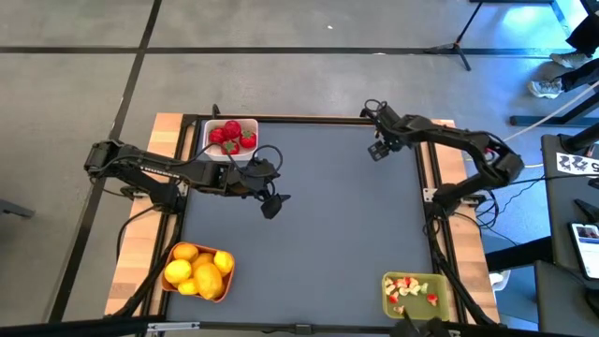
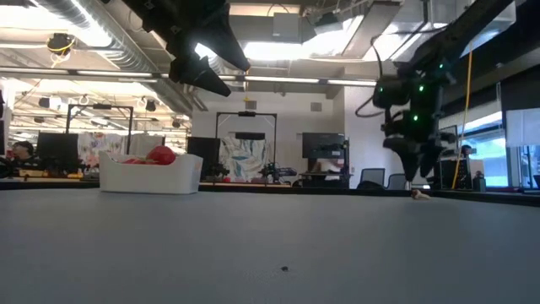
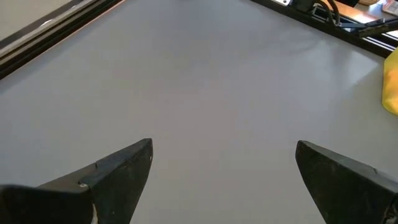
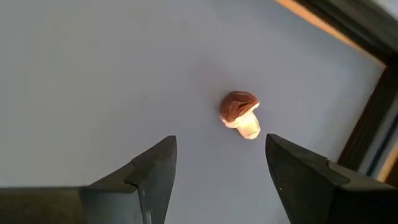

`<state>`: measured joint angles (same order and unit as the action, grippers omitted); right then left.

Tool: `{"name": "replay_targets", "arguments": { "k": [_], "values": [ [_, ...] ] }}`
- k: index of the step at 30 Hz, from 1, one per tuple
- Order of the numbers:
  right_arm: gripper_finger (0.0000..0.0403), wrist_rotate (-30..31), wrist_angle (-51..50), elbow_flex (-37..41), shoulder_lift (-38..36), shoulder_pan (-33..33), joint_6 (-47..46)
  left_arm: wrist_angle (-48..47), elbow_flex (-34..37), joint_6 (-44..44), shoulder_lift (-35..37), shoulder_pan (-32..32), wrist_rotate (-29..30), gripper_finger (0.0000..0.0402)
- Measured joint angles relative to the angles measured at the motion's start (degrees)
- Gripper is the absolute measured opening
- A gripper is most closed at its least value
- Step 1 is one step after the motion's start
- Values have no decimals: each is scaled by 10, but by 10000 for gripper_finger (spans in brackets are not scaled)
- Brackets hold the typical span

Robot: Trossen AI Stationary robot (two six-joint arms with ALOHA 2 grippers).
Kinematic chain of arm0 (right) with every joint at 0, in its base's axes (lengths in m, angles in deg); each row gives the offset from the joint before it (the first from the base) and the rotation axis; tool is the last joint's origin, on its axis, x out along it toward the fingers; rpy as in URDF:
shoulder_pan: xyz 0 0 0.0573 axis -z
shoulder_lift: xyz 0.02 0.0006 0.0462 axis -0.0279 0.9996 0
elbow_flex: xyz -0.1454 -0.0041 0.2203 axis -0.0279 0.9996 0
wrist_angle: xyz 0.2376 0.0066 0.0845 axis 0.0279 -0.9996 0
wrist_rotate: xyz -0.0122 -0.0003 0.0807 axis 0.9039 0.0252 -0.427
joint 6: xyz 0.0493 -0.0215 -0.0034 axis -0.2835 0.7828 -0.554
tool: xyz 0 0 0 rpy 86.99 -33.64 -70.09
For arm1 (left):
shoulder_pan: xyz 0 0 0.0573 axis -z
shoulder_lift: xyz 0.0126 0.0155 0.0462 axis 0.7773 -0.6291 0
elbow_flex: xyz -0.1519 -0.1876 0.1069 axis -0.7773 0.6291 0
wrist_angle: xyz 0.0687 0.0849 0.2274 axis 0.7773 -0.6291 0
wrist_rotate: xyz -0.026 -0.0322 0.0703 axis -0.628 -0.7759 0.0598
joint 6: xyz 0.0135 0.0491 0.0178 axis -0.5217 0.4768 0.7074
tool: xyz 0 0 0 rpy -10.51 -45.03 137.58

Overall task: Sort produce into baskets
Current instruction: Put the brown mushroom into the yellow bin

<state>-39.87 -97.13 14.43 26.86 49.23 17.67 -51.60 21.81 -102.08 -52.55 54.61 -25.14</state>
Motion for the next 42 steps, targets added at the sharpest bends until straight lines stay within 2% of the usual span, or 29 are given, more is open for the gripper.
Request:
{"name": "replay_targets", "arguments": {
  "k": [8,14,20,26,36,42],
  "values": [
    [243,-13,44,0,70,27,1,0,0,0,0,0,0,388],
    [232,-1,54,0,91,31,-1,0,0,0,0,0,0,388],
    [179,7,58,0,91,35,-2,0,0,5,0,0,0,388],
    [116,47,67,0,103,34,-21,0,0,5,0,0,0,388],
    [36,50,72,-2,119,30,-6,0,0,5,0,1,0,388],
    [12,37,54,2,97,30,5,-3,0,5,0,1,0,388]
  ]
}}
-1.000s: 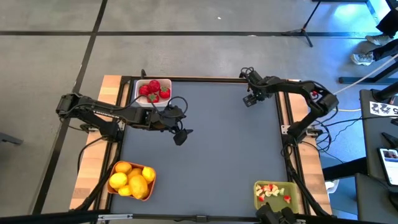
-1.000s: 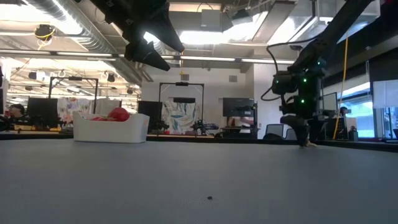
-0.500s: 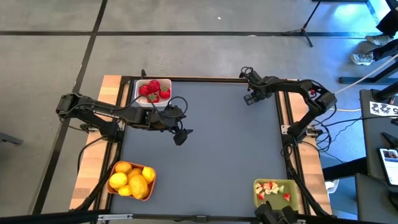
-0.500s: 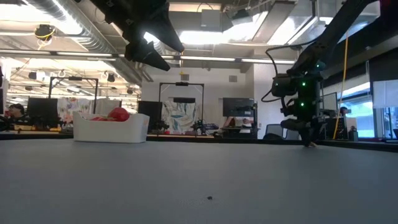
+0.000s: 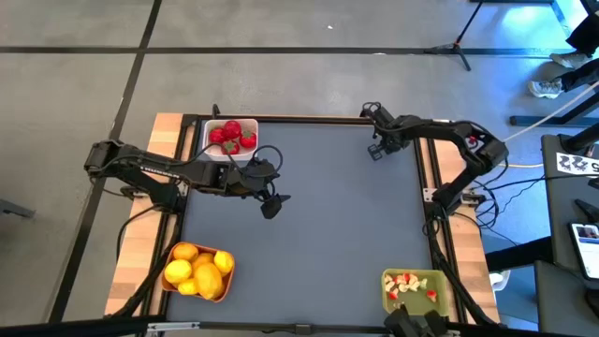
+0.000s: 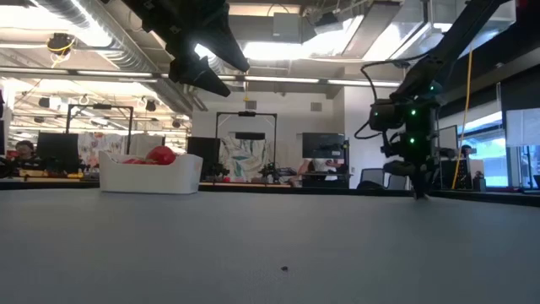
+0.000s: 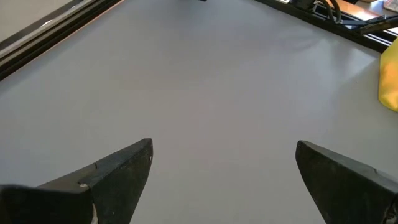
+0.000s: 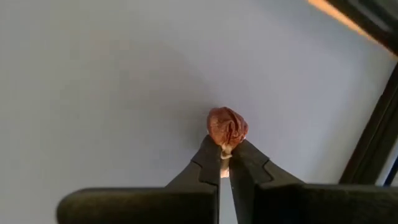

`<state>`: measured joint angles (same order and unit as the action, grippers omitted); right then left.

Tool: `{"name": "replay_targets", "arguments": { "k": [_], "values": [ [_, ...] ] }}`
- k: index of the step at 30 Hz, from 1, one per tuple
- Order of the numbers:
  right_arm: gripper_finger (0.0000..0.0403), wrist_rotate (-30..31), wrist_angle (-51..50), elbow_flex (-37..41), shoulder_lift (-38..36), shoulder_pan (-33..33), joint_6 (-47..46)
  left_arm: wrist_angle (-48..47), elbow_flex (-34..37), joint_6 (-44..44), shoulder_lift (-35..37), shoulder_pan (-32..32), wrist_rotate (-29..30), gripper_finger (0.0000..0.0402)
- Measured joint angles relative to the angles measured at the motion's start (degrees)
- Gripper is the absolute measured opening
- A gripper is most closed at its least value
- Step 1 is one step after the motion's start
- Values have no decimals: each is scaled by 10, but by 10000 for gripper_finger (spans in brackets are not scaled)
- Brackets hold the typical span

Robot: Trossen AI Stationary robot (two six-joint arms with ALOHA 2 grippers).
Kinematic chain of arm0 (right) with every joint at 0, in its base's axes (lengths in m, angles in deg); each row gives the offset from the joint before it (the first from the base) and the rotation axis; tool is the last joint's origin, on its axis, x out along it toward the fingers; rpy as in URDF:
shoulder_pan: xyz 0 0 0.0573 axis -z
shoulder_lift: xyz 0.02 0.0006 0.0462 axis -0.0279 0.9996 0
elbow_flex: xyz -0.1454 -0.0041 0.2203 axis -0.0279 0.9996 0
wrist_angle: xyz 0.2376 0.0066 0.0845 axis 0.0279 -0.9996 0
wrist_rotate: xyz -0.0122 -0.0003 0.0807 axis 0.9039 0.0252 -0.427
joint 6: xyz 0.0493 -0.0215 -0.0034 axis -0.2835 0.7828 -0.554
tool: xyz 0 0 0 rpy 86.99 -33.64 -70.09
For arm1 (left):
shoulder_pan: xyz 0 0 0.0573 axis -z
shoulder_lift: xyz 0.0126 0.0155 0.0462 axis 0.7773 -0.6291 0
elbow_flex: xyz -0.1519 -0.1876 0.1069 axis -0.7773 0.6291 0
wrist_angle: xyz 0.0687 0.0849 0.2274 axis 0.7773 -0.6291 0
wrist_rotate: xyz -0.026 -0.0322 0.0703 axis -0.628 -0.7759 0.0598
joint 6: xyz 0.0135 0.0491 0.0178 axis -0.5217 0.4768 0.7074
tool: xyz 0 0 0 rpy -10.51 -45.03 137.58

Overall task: Sort produce into baskets
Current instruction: Put the brown mushroom into the yellow bin

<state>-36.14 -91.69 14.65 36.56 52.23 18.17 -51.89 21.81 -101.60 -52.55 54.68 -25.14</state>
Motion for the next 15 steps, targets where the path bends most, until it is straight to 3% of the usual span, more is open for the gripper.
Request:
{"name": "replay_targets", "arguments": {
  "k": [7,15],
  "values": [
    [23,-45,-58,-1,-91,-32,-1,0,0,3,0,1,0,388],
    [25,-120,-176,-1,-236,-172,-39,0,0,8,0,1,0,388]
  ]
}}
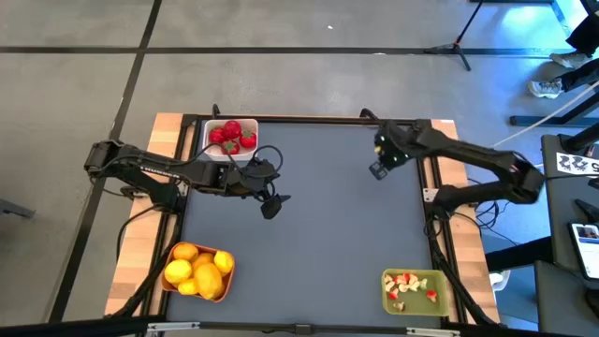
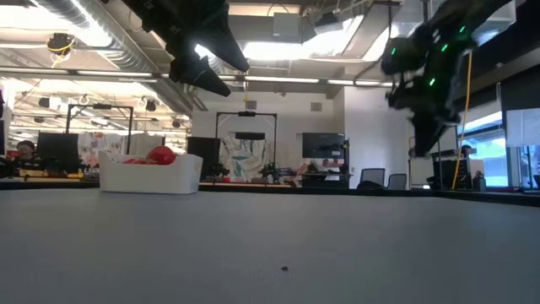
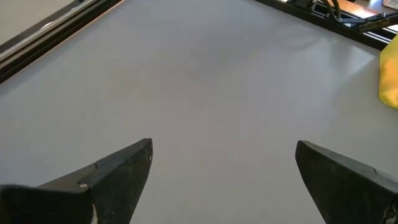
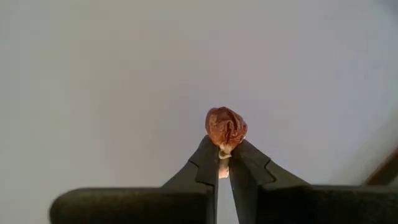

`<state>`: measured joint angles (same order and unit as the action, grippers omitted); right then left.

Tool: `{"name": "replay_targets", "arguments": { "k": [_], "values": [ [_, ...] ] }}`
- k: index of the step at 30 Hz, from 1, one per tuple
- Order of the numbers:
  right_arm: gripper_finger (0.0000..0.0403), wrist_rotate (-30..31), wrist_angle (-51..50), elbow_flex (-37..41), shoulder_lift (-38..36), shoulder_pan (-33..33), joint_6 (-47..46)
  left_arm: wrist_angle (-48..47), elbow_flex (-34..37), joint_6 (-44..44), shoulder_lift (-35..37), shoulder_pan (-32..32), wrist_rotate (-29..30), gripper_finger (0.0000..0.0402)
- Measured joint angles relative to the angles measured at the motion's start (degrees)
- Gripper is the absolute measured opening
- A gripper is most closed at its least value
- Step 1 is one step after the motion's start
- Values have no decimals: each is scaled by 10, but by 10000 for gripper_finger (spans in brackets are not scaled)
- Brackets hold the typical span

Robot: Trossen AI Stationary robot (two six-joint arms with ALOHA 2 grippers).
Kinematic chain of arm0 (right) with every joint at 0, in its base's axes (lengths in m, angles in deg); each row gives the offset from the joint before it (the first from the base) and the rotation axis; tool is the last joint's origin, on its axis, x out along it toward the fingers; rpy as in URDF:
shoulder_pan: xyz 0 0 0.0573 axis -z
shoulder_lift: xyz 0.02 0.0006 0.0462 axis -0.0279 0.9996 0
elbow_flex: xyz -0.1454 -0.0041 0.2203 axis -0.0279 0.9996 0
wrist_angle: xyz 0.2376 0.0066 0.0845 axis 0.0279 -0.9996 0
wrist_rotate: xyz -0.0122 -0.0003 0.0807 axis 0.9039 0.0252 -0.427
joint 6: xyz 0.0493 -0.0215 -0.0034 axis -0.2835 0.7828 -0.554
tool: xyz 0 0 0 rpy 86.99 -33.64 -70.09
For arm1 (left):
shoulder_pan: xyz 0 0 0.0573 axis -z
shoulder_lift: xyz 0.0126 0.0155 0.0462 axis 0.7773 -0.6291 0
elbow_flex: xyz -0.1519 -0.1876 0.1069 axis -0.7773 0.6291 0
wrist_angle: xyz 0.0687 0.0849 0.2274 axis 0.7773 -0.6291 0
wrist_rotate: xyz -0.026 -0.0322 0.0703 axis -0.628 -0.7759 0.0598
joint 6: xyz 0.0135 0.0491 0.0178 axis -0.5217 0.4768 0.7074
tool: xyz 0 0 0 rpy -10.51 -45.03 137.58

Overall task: Sort produce into baskets
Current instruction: Put the brown mushroom into the yellow bin

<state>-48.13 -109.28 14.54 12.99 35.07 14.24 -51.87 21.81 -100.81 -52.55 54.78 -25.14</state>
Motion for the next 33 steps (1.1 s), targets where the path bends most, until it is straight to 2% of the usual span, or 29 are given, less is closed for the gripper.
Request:
{"name": "replay_targets", "arguments": {
  "k": [8,15,21,25,33],
  "values": [
    [25,-81,-84,0,-127,-187,-152,26,0,48,0,17,0,388],
    [26,-97,-90,0,-180,-394,-329,69,0,50,0,53,0,388],
    [26,-86,-63,0,-176,-581,-470,103,0,37,-14,94,23,388],
    [26,-55,-20,0,-161,-691,-556,128,0,25,-29,110,29,388],
    [26,-45,132,0,-78,-858,-623,142,0,-16,-46,124,31,388]
  ]
}}
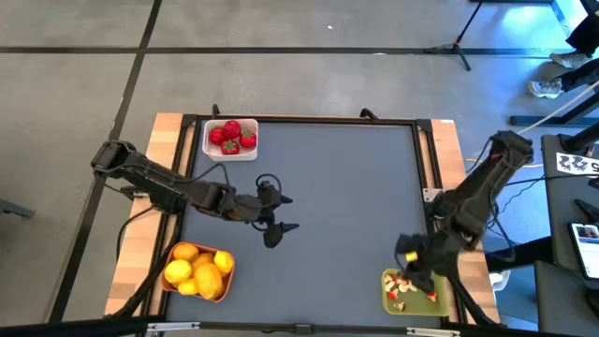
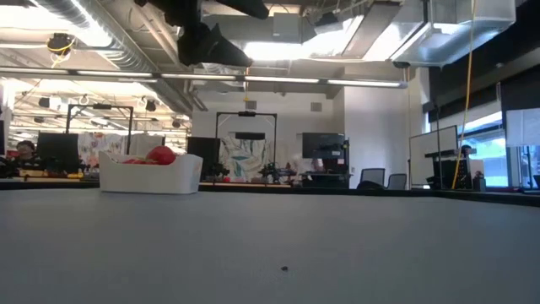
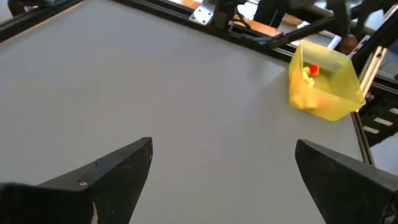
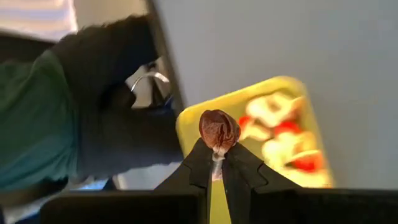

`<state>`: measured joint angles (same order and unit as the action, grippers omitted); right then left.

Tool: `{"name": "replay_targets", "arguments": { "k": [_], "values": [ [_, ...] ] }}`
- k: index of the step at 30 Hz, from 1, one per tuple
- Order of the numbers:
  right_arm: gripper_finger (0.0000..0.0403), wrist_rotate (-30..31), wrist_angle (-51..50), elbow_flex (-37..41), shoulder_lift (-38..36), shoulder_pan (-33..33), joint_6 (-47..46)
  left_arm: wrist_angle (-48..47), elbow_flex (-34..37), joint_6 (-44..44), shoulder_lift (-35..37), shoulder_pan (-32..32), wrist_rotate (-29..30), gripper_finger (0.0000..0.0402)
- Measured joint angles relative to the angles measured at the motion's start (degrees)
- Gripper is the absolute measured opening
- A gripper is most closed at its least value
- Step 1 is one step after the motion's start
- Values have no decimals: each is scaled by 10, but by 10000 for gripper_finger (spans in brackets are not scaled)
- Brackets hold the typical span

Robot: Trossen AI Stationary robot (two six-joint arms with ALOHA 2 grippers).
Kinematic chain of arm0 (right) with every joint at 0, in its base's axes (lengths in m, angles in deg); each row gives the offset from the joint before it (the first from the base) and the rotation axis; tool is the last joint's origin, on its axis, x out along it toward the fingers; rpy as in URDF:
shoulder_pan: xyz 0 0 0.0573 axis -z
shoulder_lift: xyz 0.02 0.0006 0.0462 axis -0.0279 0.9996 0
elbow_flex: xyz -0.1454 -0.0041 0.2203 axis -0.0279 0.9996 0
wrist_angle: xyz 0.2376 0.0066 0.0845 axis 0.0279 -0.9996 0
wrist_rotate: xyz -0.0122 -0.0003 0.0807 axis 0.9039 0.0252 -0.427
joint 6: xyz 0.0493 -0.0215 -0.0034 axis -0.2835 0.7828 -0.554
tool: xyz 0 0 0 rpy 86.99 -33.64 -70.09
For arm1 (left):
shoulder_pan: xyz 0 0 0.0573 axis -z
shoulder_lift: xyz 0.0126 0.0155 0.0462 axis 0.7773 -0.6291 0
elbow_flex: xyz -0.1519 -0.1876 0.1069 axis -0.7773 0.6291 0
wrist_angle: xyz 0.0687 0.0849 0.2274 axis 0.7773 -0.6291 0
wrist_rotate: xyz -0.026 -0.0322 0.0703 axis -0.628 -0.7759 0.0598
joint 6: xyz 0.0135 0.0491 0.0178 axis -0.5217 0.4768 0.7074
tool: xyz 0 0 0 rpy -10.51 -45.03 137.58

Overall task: Sort produce into baskets
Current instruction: Put the brown mushroom into the yellow bin, then return to Home Position

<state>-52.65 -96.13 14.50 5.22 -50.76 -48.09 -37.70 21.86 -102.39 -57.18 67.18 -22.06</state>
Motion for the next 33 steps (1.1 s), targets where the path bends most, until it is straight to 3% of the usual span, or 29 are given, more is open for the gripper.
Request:
{"name": "replay_targets", "arguments": {
  "k": [5,9,14,17,20,24,28,33],
  "values": [
    [30,-19,37,-1,74,-49,-50,19,0,-4,-2,2,0,388],
    [68,-36,25,-1,117,-50,-65,25,0,-4,-3,2,0,388],
    [134,-70,13,-1,120,-13,-7,25,0,-4,-3,2,0,384],
    [156,-66,10,-1,95,16,47,24,0,6,0,-1,0,361],
    [163,-60,-16,-1,70,52,114,22,0,28,8,-4,-1,316],
    [153,-9,-39,-1,27,124,234,11,0,71,31,-8,-1,225],
    [126,29,-32,-1,-14,205,379,-34,0,112,59,-24,-1,122],
    [81,11,-22,-1,-53,327,547,-111,1,137,96,-53,-7,21]
  ]
}}
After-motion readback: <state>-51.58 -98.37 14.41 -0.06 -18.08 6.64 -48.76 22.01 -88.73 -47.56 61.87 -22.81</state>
